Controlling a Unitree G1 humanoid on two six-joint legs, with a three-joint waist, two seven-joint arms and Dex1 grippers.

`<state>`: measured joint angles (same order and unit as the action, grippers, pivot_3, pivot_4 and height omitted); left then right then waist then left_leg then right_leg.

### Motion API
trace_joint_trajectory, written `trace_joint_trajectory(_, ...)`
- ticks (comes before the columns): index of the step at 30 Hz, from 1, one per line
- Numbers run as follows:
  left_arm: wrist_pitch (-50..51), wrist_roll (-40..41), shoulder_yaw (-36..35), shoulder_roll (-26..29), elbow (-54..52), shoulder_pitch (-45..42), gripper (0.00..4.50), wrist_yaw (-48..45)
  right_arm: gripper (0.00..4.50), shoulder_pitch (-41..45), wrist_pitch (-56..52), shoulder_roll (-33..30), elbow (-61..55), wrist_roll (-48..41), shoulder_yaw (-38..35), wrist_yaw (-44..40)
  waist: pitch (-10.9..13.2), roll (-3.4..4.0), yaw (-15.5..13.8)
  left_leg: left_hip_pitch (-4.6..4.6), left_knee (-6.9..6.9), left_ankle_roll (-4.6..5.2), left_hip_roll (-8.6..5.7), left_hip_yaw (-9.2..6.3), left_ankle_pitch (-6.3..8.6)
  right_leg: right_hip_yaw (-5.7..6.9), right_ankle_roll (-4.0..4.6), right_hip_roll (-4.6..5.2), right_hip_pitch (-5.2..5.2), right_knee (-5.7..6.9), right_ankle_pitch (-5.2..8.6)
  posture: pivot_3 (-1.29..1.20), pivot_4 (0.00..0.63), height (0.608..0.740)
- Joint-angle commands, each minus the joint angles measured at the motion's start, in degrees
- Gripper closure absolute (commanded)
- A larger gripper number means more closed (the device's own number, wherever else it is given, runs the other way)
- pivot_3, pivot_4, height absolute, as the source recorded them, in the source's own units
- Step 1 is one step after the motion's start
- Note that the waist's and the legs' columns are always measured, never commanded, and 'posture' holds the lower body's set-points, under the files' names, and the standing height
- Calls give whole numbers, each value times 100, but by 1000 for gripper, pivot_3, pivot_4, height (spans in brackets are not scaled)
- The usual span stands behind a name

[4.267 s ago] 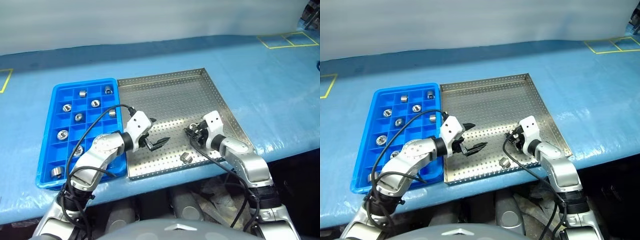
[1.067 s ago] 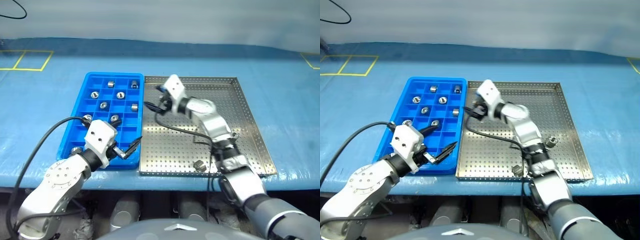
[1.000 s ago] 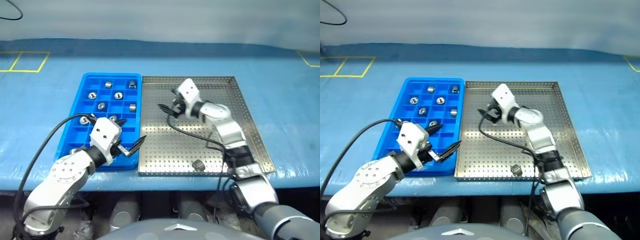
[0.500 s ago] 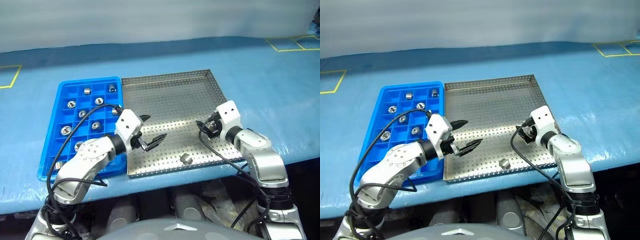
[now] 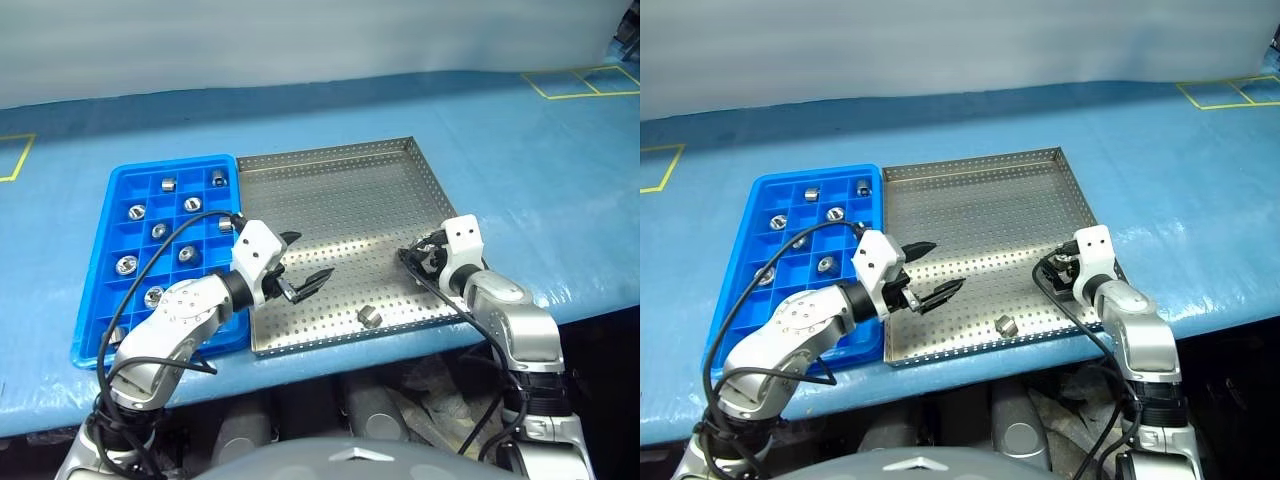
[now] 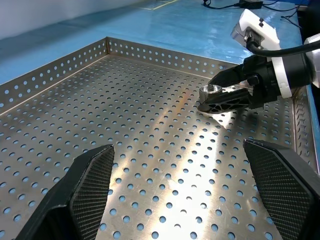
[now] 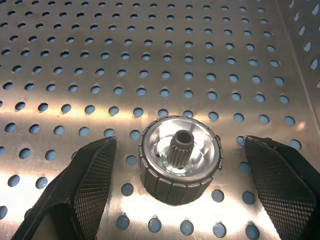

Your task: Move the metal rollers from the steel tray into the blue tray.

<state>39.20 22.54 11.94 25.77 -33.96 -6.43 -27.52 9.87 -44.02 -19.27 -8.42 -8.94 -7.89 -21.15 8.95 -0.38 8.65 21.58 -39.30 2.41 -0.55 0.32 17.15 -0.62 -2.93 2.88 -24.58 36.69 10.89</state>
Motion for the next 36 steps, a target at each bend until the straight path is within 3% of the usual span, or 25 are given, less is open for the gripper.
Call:
trace_joint_trajectory(1, -103, -41, -62, -31, -124, -12, 0, 16, 823, 102, 123, 19, -77, -147, -137, 62, 0, 0, -4, 0, 0, 0, 0, 0, 0, 0, 0, 0, 0, 0, 0, -239, 150, 740)
trace_joint_trajectory(5, -102, -46, -88, -20, -130, 7, 0, 21, 2072, 120, 121, -9, -137, -161, -65, 103, 0, 0, -13, 0, 1, 2, 0, 1, 1, -1, -1, 0, 0, -1, 0, -237, 150, 740)
trace_joint_trajectory(24, -42, 124, -242, -35, -249, 131, 0, -8, 2072, 517, 104, -129, -545, -282, 338, -51, 0, 0, -52, 1, 0, 3, 1, 3, 2, -4, -4, -1, -2, -2, -1, -202, 150, 740)
trace_joint_trajectory(35, -31, 91, -246, -34, -251, 129, 0, -31, 2072, 178, -58, -419, -571, -216, 166, 82, 0, 0, -163, 2, 0, 6, 0, 6, 4, -4, -4, 0, -2, -6, -1, -219, 150, 740)
trace_joint_trajectory(36, -33, 86, -235, -33, -237, 111, 0, -40, 1897, 136, -85, -453, -629, -205, 156, 92, 0, 0, -162, 2, 0, 7, 0, 7, 4, -5, -4, 0, -2, -6, -2, -224, 150, 740)
